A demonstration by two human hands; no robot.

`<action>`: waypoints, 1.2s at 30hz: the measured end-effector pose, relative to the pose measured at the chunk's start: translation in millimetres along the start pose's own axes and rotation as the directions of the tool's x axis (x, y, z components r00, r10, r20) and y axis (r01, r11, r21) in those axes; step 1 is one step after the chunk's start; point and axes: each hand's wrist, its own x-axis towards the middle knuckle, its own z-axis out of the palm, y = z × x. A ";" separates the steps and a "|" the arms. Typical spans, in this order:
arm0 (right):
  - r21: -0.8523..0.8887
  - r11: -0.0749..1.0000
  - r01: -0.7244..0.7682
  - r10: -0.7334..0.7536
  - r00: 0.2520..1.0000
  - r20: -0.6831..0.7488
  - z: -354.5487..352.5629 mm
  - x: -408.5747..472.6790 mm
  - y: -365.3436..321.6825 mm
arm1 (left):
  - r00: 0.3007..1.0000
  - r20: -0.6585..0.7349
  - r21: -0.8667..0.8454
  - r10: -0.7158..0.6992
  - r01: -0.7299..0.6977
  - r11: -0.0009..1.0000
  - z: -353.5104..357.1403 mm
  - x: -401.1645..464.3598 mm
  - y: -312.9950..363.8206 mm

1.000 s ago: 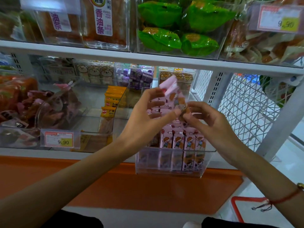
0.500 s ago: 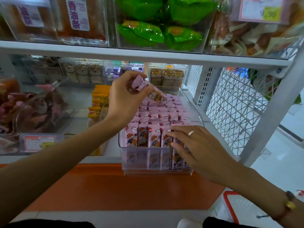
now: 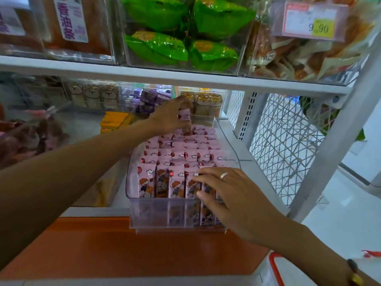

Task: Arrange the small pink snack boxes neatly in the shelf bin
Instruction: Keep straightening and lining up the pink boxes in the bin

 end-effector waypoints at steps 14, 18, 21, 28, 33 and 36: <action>0.061 0.998 0.009 -0.009 1.000 0.000 -1.7 1.1 -0.6 | 0.947 0.300 0.239 -0.114 0.041 0.970 22.2 10.4 -15.8; 0.060 0.998 0.007 -0.007 1.000 -0.001 -1.5 0.8 -0.8 | 0.971 0.235 0.239 -0.047 -0.011 0.971 15.2 13.1 -13.9; 0.067 0.998 -0.001 0.001 1.000 0.001 -1.8 0.8 -1.4 | 0.946 0.320 0.286 -0.055 -0.041 0.957 19.5 11.8 -12.2; 0.063 0.998 -0.022 0.022 1.000 0.003 -3.1 1.2 -3.0 | 0.992 0.124 0.182 -0.032 0.009 0.983 20.8 9.6 -8.6; 0.053 0.998 -0.020 0.020 1.000 0.000 -2.6 1.8 -3.1 | 0.976 -0.145 -0.366 -0.165 0.102 0.925 5.6 -7.2 9.3; 0.048 0.999 -0.025 0.025 1.000 0.004 -1.4 2.1 -2.6 | 0.930 -0.214 -0.659 -0.300 0.089 0.747 -8.7 -24.7 22.4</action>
